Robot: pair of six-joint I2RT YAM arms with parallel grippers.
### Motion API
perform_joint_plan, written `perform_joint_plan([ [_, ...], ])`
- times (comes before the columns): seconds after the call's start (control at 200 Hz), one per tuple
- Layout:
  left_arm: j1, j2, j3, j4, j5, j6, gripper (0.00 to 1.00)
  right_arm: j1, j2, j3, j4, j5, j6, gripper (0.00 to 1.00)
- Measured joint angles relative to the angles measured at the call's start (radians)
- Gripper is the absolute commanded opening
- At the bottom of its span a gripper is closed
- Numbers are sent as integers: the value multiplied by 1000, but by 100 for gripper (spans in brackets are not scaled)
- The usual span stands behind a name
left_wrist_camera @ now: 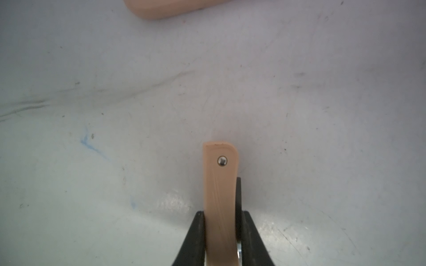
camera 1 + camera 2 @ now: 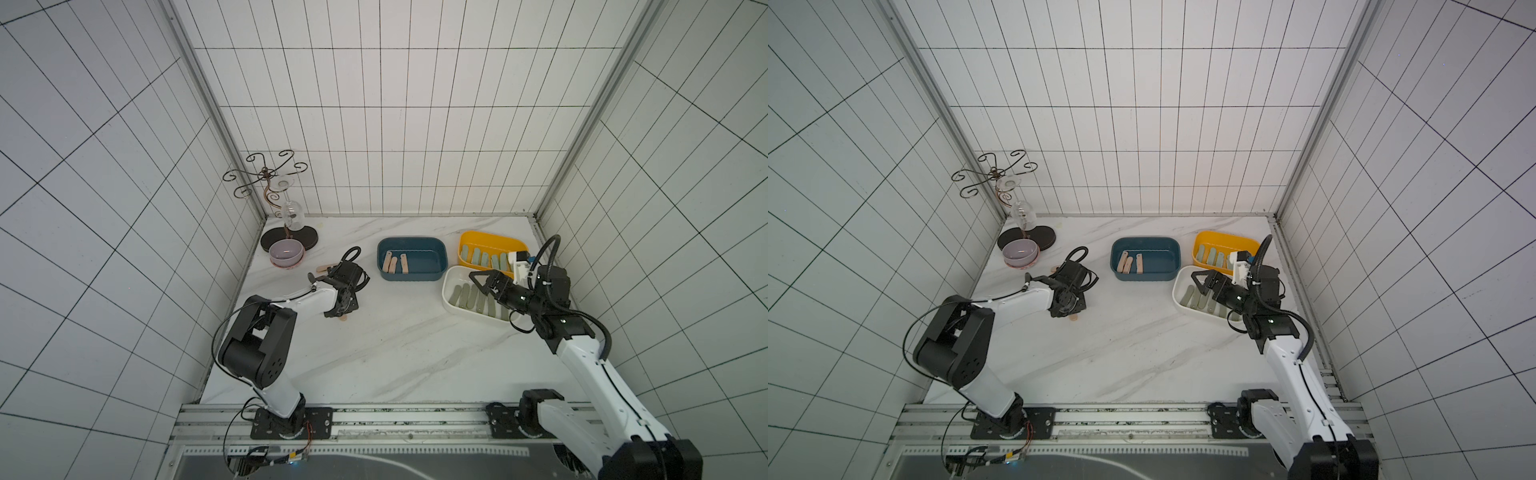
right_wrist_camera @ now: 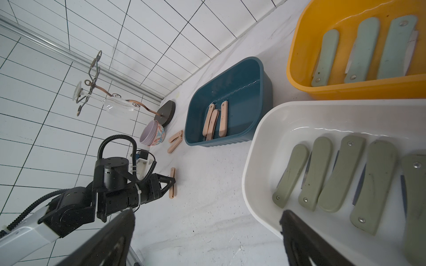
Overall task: Place the fruit knives into the storage box by color
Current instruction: Pick up the fruit knife from the center of the board, then place the fruit knife in the storage box.
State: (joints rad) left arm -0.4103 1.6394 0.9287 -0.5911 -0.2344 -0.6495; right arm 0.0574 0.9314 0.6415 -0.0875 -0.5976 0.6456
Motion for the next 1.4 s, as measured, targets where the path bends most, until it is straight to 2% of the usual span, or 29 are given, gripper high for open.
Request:
perform_joint_plan([
  [0.315, -1, -101, 61, -29, 67, 21, 19, 0, 2, 0, 0, 1, 0, 100],
  [0.605, -47, -82, 302, -33, 156, 41, 20, 0, 15, 0, 0, 2, -1, 100],
  [0.73, -102, 1, 441, -23, 175, 44, 20, 0, 16, 0, 0, 2, -2, 100],
  [1.005, -204, 274, 717, 4, 230, 39, 20, 0, 16, 0, -2, 8, -8, 100],
  [1.195, -224, 442, 850, 40, 282, 28, 20, 0, 17, 0, -15, 13, -19, 100],
  [1.399, -227, 572, 920, 104, 344, 1, 20, 0, 17, 0, -48, 24, -38, 100],
])
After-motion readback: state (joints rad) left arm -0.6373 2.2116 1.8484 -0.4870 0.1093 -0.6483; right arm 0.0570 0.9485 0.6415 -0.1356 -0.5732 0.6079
